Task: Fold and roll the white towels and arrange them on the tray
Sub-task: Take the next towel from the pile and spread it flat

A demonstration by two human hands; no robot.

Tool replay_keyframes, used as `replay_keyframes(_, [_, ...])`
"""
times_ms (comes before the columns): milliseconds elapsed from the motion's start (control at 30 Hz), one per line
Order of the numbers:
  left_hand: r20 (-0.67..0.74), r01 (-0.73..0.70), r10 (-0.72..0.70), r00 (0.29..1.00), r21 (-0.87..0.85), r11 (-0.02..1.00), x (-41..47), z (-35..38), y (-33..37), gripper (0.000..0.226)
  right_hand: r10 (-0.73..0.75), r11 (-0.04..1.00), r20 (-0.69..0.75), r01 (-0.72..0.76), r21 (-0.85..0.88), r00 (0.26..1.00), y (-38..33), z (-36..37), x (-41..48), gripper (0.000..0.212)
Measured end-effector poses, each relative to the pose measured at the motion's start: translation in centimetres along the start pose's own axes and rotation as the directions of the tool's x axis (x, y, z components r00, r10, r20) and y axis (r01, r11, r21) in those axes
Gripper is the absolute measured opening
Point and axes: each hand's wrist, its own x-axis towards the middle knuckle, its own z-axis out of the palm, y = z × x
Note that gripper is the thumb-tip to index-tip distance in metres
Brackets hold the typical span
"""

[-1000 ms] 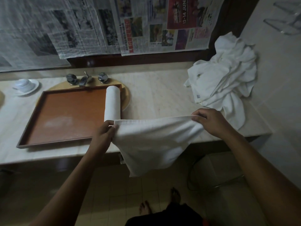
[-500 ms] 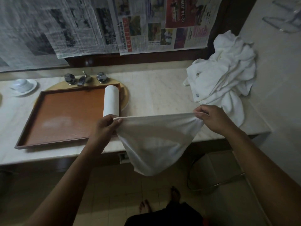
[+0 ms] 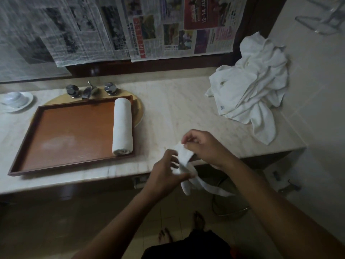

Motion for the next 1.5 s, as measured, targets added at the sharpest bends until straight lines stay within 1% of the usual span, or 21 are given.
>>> replay_keyframes(67, [-0.174, -0.061, 0.042, 0.984, -0.105, 0.993, 1.2, 0.2, 1.6, 0.021, -0.032, 0.996, 0.063, 0.027, 0.080, 0.998, -2.2, 0.6, 0.1, 0.017])
replay_keyframes(100, [-0.242, -0.093, 0.056, 0.969, -0.143, 0.985, 1.7, -0.4, 2.1, 0.015, -0.047, 0.988, 0.081, 0.034, 0.153, 0.996, -3.0, 0.3, 0.1, 0.018])
replay_keyframes(133, [-0.263, -0.129, 0.082, 0.961, -0.169, 0.977, 2.2, -1.2, 2.5, 0.019, -0.072, 0.979, 0.085, 0.055, 0.194, 0.994, -3.3, -0.4, 0.2, 0.019])
replay_keyframes(167, [-0.238, -0.153, 0.104, 0.966, -0.196, 0.969, 2.5, -2.0, 2.8, 0.025, -0.105, 0.982, 0.070, 0.093, 0.165, 0.992, -3.3, -1.3, 0.1, 0.022])
replay_keyframes(200, [-0.199, -0.149, 0.109, 0.974, -0.204, 0.968, 2.5, -2.7, 3.4, 0.027, -0.142, 0.989, 0.058, 0.139, 0.057, 0.988, -3.1, -2.2, 0.0, 0.030])
replay_keyframes(267, [-0.108, -0.123, 0.100, 0.989, -0.233, 0.965, 2.5, -4.0, 4.5, 0.024, -0.172, 0.957, 0.115, 0.194, -0.217, 0.978, -2.4, -2.9, -0.2, 0.062])
replay_keyframes(300, [-0.081, -0.142, 0.127, 0.989, -0.228, 0.963, 2.5, -4.3, 5.1, 0.023, -0.153, 0.930, 0.164, 0.198, -0.310, 0.975, -2.1, -2.5, -0.5, 0.073])
replay_keyframes(333, [-0.066, -0.175, 0.164, 0.984, -0.201, 0.964, 2.4, -4.6, 5.7, 0.025, -0.125, 0.915, 0.202, 0.191, -0.354, 0.971, -1.8, -1.8, -0.7, 0.075])
replay_keyframes(367, [-0.062, -0.195, 0.186, 0.981, -0.191, 0.962, 2.3, -4.8, 6.1, 0.025, -0.094, 0.919, 0.230, 0.174, -0.355, 0.969, -1.4, -1.0, -0.8, 0.069])
replay_keyframes(433, [-0.072, -0.193, 0.182, 0.981, -0.227, 0.954, 2.1, -5.2, 6.3, 0.025, -0.049, 0.944, 0.253, 0.128, -0.304, 0.966, -0.1, 0.1, -0.7, 0.047])
replay_keyframes(567, [-0.130, -0.188, 0.167, 0.977, -0.168, 0.968, 1.5, -6.9, 3.8, 0.024, -0.086, 0.956, 0.224, 0.143, -0.256, 0.971, 3.1, -0.1, 0.4, 0.011])
replay_keyframes(667, [-0.163, -0.112, 0.093, 0.982, -0.113, 0.987, 0.8, -8.4, 0.4, 0.016, -0.042, 0.920, 0.183, 0.109, -0.376, 0.982, 5.4, -0.6, 0.6, 0.019])
replay_keyframes(767, [-0.105, -0.079, 0.089, 0.990, 0.098, 0.992, -0.3, -8.8, -3.4, 0.015, 0.084, 0.847, 0.238, 0.057, -0.529, 0.968, 8.5, -0.6, 0.8, 0.017])
replay_keyframes(800, [-0.103, -0.049, 0.063, 0.993, 0.127, 0.991, -0.8, -8.7, -4.7, 0.014, 0.126, 0.815, 0.250, 0.044, -0.578, 0.960, 9.8, -0.7, 0.8, 0.015])
replay_keyframes(900, [-0.121, 0.056, -0.040, 0.992, 0.136, 0.989, -2.4, -8.7, -7.4, 0.018, 0.198, 0.749, 0.272, 0.034, -0.662, 0.942, 13.5, -1.1, 0.2, 0.008])
replay_keyframes(967, [-0.077, 0.083, -0.070, 0.995, 0.171, 0.982, -3.5, -8.5, -8.5, 0.014, 0.256, 0.717, 0.274, 0.008, -0.697, 0.927, 15.6, -1.6, -0.5, 0.014])
replay_keyframes(1033, [-0.063, 0.106, -0.095, 0.994, 0.212, 0.972, -4.4, -8.3, -9.6, 0.027, 0.303, 0.717, 0.265, -0.035, -0.696, 0.915, 17.1, -2.4, -1.2, 0.024])
replay_keyframes(1100, [-0.082, 0.149, -0.133, 0.988, 0.234, 0.961, -5.1, -8.1, -10.9, 0.032, 0.313, 0.726, 0.255, -0.058, -0.685, 0.915, 17.8, -3.5, -1.8, 0.021])
replay_keyframes(1233, [-0.084, 0.161, -0.145, 0.986, 0.233, 0.959, -4.6, -7.4, -11.3, 0.017, 0.278, 0.792, 0.208, -0.101, -0.602, 0.938, 17.7, -6.7, -2.3, 0.013])
replay_keyframes(1333, [-0.131, 0.174, -0.147, 0.980, 0.221, 0.960, -2.3, -7.1, -10.4, 0.008, 0.245, 0.809, 0.165, -0.108, -0.577, 0.955, 17.0, -9.1, -1.3, 0.022])
replay_keyframes(1500, [-0.127, 0.132, -0.098, 0.987, 0.295, 0.946, 4.9, -7.5, -8.6, 0.006, 0.191, 0.826, 0.026, -0.146, -0.544, 0.981, 15.5, -13.0, 3.3, 0.012])
